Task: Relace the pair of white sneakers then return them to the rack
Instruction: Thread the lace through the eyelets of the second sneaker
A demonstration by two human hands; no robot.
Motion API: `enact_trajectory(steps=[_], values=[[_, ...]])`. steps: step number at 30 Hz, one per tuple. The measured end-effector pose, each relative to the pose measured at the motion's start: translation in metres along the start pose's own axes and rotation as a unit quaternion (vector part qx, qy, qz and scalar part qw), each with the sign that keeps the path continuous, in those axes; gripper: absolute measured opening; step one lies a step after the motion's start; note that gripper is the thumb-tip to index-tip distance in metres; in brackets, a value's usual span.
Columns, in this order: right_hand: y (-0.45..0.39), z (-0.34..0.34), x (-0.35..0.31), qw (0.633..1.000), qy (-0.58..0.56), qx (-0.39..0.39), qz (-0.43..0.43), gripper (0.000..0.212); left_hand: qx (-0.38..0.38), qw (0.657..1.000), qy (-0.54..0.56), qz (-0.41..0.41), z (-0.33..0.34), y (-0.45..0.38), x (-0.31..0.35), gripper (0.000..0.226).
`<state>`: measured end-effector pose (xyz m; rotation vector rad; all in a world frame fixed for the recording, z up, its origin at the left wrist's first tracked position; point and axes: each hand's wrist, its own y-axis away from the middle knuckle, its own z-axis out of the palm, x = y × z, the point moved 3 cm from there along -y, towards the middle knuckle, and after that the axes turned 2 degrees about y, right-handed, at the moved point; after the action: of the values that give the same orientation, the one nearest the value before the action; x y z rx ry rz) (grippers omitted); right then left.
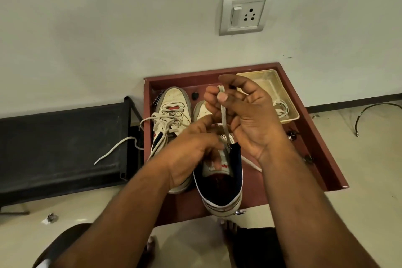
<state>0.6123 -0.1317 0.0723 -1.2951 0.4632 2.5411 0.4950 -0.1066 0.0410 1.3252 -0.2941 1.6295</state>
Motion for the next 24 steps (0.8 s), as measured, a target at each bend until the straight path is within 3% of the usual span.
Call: enact_trajectory(steps=[2,4,6,7,8,9,10,11,14,15,17,18,19,21,22,23,24], values=[[-0.003,-0.004,-0.004,1.000,-0.002,0.022,-0.012,0.036,-0.005,0.999,0.003,-0.039,0.006,0.003,-0.003,0.035],[-0.007,-0.024,-0.009,0.995,0.023,0.091,-0.034,0.035,0.025,0.996,-0.070,-0.058,-0.003,0.006,0.004,0.019],[-0.007,-0.054,-0.017,0.967,0.157,0.191,-0.058,0.032,0.089,0.986,-0.134,-0.048,-0.027,0.009,0.018,0.014],[-0.006,-0.068,-0.021,0.921,0.308,0.230,-0.064,0.031,0.130,0.979,-0.153,-0.034,-0.040,0.012,0.026,0.017],[-0.006,-0.078,-0.023,0.836,0.490,0.242,-0.056,0.032,0.168,0.971,-0.169,-0.012,-0.051,0.012,0.032,0.018],[-0.007,-0.082,-0.022,0.738,0.635,0.222,-0.048,0.036,0.192,0.964,-0.184,0.011,-0.056,0.012,0.037,0.017],[-0.010,-0.079,-0.017,0.682,0.708,0.178,-0.043,0.041,0.201,0.958,-0.202,0.028,-0.057,0.010,0.038,0.015],[-0.014,-0.071,-0.010,0.687,0.717,0.117,-0.031,0.044,0.192,0.956,-0.218,0.038,-0.053,0.007,0.038,0.014],[-0.021,-0.036,0.015,0.810,0.581,-0.077,-0.007,0.027,0.149,0.955,-0.253,0.050,-0.039,-0.001,0.036,0.012],[-0.022,-0.032,0.019,0.830,0.549,-0.097,-0.009,0.017,0.147,0.954,-0.258,0.048,-0.041,-0.002,0.038,0.013],[-0.027,-0.046,0.013,0.861,0.507,-0.044,-0.024,0.009,0.157,0.948,-0.276,0.032,-0.052,0.000,0.041,0.014],[-0.029,-0.061,0.004,0.861,0.507,0.014,-0.035,0.008,0.163,0.943,-0.287,0.025,-0.061,0.002,0.043,0.015],[-0.030,-0.078,-0.008,0.837,0.538,0.081,-0.052,0.008,0.171,0.940,-0.296,0.022,-0.070,0.005,0.045,0.015],[-0.027,-0.098,-0.027,0.734,0.653,0.165,-0.084,0.015,0.191,0.936,-0.292,0.037,-0.081,0.008,0.049,0.015],[-0.025,-0.098,-0.028,0.712,0.677,0.160,-0.093,0.025,0.196,0.937,-0.283,0.053,-0.082,0.008,0.050,0.015],[-0.023,-0.089,-0.024,0.732,0.664,0.124,-0.087,0.038,0.192,0.940,-0.274,0.070,-0.078,0.007,0.052,0.015],[-0.022,-0.072,-0.016,0.785,0.613,0.067,-0.065,0.049,0.180,0.941,-0.272,0.086,-0.072,0.005,0.053,0.015]])
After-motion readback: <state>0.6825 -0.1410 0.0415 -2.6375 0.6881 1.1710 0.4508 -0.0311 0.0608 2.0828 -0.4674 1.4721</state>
